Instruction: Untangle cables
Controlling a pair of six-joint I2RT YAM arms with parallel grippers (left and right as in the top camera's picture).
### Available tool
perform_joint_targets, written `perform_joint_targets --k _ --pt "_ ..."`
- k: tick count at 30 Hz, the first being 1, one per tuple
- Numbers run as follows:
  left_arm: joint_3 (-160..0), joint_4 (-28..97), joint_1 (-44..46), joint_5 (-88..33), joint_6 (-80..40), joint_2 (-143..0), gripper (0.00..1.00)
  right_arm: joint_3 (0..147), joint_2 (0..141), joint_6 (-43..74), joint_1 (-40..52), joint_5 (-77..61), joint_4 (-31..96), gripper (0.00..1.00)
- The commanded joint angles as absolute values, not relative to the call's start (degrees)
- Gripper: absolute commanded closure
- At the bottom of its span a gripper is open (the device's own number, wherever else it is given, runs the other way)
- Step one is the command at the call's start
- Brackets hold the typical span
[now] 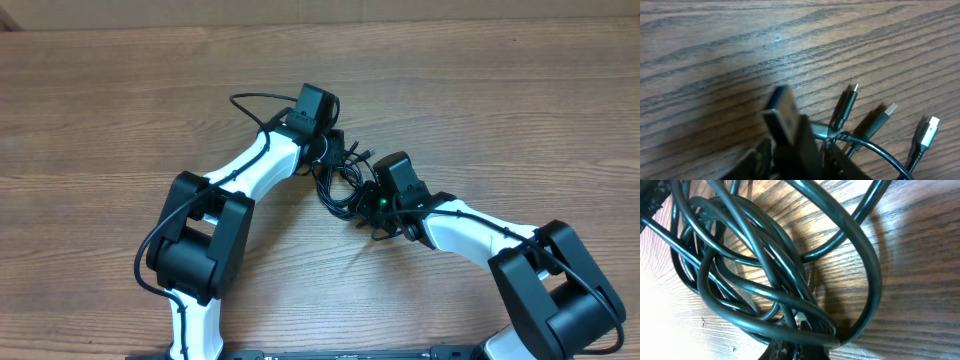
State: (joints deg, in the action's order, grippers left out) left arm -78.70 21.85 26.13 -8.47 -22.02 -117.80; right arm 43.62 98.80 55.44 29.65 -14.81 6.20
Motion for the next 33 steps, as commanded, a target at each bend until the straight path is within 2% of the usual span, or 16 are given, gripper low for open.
perform_joint_targets --k 1,7,17,23,24,26,29,33 --pt "-79.37 22.22 26.20 -8.40 -21.41 -117.89 0.69 43.86 99.55 55.05 29.50 -14.72 6.11 0.96" --pt "-80.88 25.19 26.20 -8.58 -21.39 -116.22 0.76 43.86 99.55 55.05 29.50 -14.70 6.11 0.96" --pt "-80.90 28.86 26.28 -8.60 -21.39 -110.91 0.75 43.86 99.55 55.05 29.50 -14.72 6.09 0.96" --pt "-80.73 31.22 26.33 -8.36 -21.37 -110.72 0.81 43.86 99.55 55.07 29.50 -14.92 6.09 0.96" --pt "-80.73 31.31 26.33 -8.36 -21.37 -110.89 0.78 43.86 99.55 55.07 29.50 -15.14 6.07 0.96" --pt "-80.73 31.18 26.35 -8.36 -21.37 -111.31 0.66 43.86 99.55 55.07 29.50 -15.20 6.07 0.96" --pt "-80.73 30.59 26.35 -8.38 -21.41 -112.25 0.57 43.86 99.55 55.07 29.50 -15.20 6.04 0.96" --pt "-80.73 29.32 26.35 -8.34 -21.41 -114.28 0.56 43.86 99.55 55.07 29.50 -15.16 6.07 0.96"
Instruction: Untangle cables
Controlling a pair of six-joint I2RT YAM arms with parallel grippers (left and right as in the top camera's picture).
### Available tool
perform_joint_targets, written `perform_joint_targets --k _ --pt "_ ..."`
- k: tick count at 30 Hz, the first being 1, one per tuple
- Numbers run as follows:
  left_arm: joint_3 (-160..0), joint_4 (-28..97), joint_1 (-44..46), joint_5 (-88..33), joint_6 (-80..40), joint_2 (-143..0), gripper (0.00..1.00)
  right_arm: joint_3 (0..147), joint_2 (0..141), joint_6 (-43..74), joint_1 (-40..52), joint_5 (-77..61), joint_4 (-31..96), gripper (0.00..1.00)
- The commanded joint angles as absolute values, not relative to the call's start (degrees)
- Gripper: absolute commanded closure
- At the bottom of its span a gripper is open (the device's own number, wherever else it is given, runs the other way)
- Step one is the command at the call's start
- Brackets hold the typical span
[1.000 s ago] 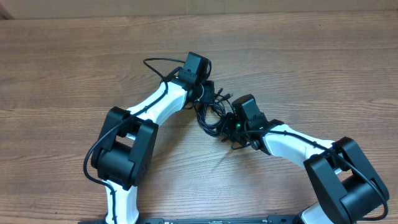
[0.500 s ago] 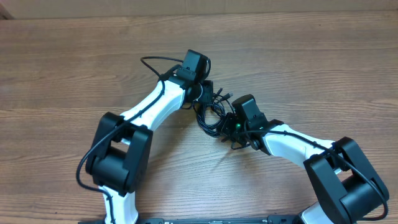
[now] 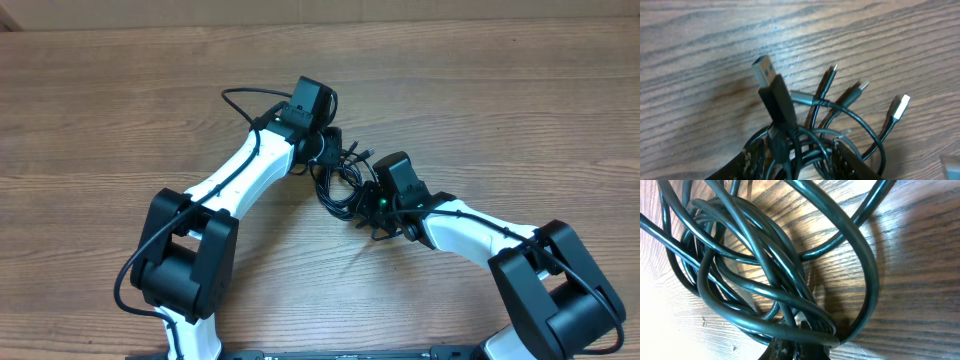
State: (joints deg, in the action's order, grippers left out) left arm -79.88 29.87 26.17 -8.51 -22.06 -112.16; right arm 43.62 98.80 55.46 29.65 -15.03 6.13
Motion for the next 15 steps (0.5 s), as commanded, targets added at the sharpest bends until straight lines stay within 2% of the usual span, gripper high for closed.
perform_joint_targets --k 1,4,7,8,9,10,12,15 --pt "-80.73 28.95 26.35 -8.34 -21.41 -114.85 0.58 43.86 99.55 55.07 29.50 -15.16 6.07 0.96" --pt "-80.73 27.94 26.33 -8.34 -21.41 -116.05 0.67 43.86 99.55 55.07 29.50 -15.16 6.07 0.96" --pt "-80.73 27.20 26.28 -8.32 -21.39 -117.01 0.68 43.86 99.55 55.05 29.50 -15.16 6.09 0.96" --pt "-80.73 27.16 26.28 -8.32 -21.39 -117.12 0.72 43.86 99.55 55.05 29.50 -15.16 6.09 0.96" --pt "-80.73 27.16 26.28 -8.34 -21.41 -117.14 0.88 43.86 99.55 55.05 29.50 -15.16 6.07 0.96" --pt "-80.73 27.16 26.28 -8.36 -21.41 -117.14 0.96 43.86 99.55 55.07 29.50 -15.16 6.02 0.93" --pt "-80.77 27.11 26.26 -8.36 -21.37 -117.14 0.96 43.86 99.55 55.02 29.50 -15.44 5.54 0.85" --pt "-81.28 27.99 26.02 -8.40 -20.34 -116.68 0.96 43.86 99.42 51.70 29.17 -19.66 3.49 0.81"
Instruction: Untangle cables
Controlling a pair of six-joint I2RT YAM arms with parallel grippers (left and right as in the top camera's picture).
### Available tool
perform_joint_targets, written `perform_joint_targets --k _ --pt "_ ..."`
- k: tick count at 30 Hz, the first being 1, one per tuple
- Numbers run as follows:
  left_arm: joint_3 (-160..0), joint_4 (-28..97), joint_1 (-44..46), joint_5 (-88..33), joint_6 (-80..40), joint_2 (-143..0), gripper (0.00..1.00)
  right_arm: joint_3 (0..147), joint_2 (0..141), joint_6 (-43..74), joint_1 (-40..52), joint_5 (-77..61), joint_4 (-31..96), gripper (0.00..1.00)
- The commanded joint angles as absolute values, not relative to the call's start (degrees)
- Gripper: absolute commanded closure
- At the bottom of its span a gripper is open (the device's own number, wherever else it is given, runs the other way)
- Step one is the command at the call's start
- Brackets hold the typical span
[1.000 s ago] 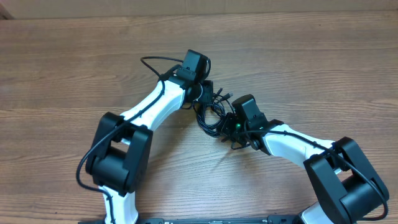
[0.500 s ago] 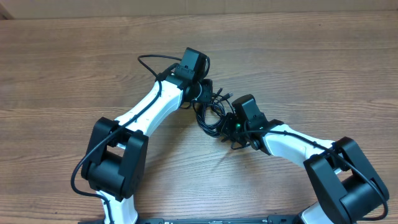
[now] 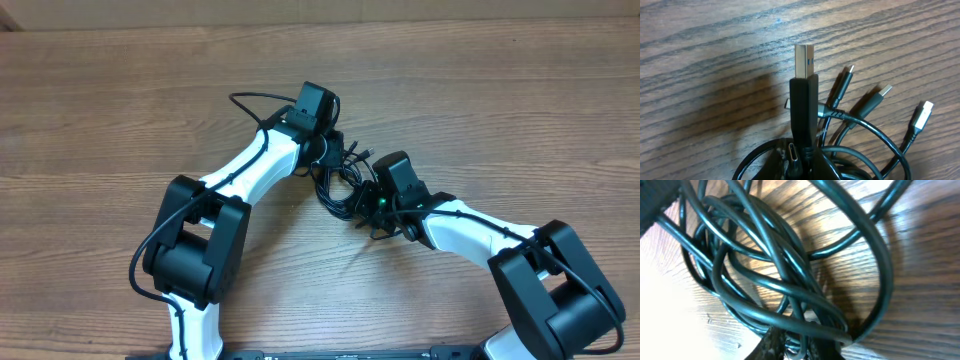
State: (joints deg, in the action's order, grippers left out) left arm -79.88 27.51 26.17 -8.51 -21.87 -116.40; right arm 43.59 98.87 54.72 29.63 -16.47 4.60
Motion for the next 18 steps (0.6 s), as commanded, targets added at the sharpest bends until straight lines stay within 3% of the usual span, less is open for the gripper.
perform_joint_targets --k 1,8,11,15,18 --pt "-81.67 28.95 25.89 -8.40 -19.59 -116.27 0.96 43.90 99.29 50.13 28.82 -22.39 2.52 0.79" --pt "-82.67 34.39 25.52 -8.40 -19.25 -112.44 0.96 43.90 95.70 47.20 23.55 -44.95 -1.34 0.59" --pt "-82.67 36.25 25.52 -8.43 -19.66 -112.25 0.96 43.90 94.06 44.53 21.87 -45.36 -0.21 0.51" --pt "-82.67 38.68 25.26 -8.36 -23.66 -112.25 0.96 43.88 93.93 44.47 21.15 -40.47 4.34 0.48" --pt "-82.67 38.98 24.29 -8.36 -27.20 -112.25 0.96 43.90 93.93 44.47 21.15 -41.34 5.26 0.39"
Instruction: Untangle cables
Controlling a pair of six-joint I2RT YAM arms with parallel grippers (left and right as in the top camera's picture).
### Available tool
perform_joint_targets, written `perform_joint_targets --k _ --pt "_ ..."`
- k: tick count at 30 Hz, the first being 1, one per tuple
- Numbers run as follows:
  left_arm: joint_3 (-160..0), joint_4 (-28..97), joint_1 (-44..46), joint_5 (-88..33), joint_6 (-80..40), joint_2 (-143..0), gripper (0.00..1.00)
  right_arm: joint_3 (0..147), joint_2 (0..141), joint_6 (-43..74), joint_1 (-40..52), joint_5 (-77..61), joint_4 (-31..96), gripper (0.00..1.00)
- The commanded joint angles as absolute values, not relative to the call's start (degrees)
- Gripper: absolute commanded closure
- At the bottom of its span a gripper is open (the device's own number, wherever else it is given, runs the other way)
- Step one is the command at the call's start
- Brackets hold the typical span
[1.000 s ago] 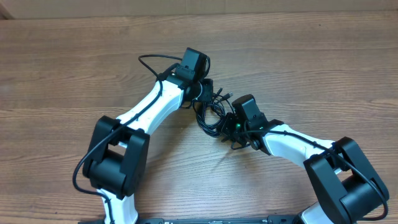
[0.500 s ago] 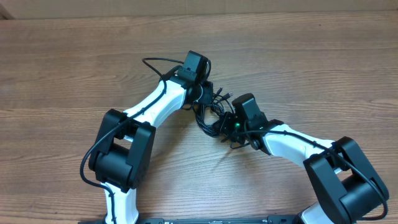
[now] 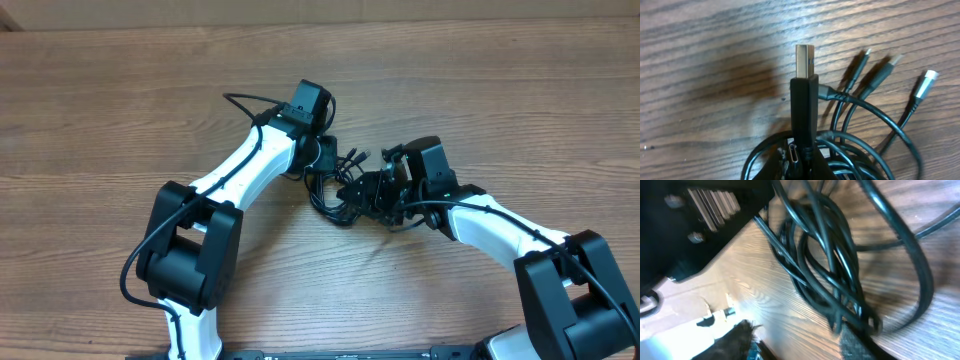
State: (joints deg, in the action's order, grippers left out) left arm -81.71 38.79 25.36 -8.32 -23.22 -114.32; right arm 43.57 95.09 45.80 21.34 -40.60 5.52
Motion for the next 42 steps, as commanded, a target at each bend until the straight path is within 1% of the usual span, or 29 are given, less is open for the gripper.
perform_joint_targets --k 1,4,6,11,12,16,22,30,34,36,38,41,42 --pt "-82.67 39.09 23.83 -8.38 -28.25 -112.25 0.96 43.90 93.93 44.47 21.15 -43.88 4.54 0.37" --pt "-82.67 40.36 21.78 -8.38 -31.88 -112.25 0.96 43.90 93.93 44.47 21.12 -51.62 -0.01 0.36" --pt "-82.67 41.74 20.12 -8.60 -34.70 -112.25 0.96 43.90 93.93 44.51 21.12 -52.53 -1.50 0.35" --pt "-82.67 44.84 15.62 -13.15 -40.12 -112.25 0.96 43.90 93.93 44.73 21.12 -43.35 3.40 0.29" --pt "-82.67 45.30 14.79 -14.55 -40.71 -112.25 0.96 43.90 93.93 45.21 21.15 -40.64 5.21 0.25" --pt "-82.67 47.00 12.34 -19.64 -44.49 -112.25 0.96 43.83 93.93 49.82 21.37 -32.88 10.79 0.22" --pt "-82.67 48.03 12.03 -25.65 -52.51 -112.25 0.96 43.79 93.93 49.93 23.03 -32.16 10.85 0.21" --pt "-82.67 48.29 12.40 -31.51 -53.15 -112.25 0.96 43.79 93.93 51.27 24.38 -31.99 8.97 0.22" --pt "-82.67 48.95 12.40 -31.79 -53.15 -112.25 0.96 43.79 93.93 52.84 24.38 -32.16 7.18 0.29" --pt "-82.67 49.36 12.40 -32.84 -53.06 -112.25 0.96 43.79 93.93 54.30 24.38 -32.16 6.70 0.35" --pt "-82.67 49.28 12.40 -34.65 -52.66 -112.25 0.96 43.79 93.93 54.28 24.38 -32.18 6.09 0.47" --pt "-82.67 49.01 12.43 -35.77 -52.18 -112.25 0.96 43.79 93.93 55.09 24.38 -32.16 5.87 0.72" --pt "-82.67 48.84 12.43 -35.86 -51.53 -112.25 0.96 43.79 93.93 55.75 24.38 -32.10 5.87 0.77"
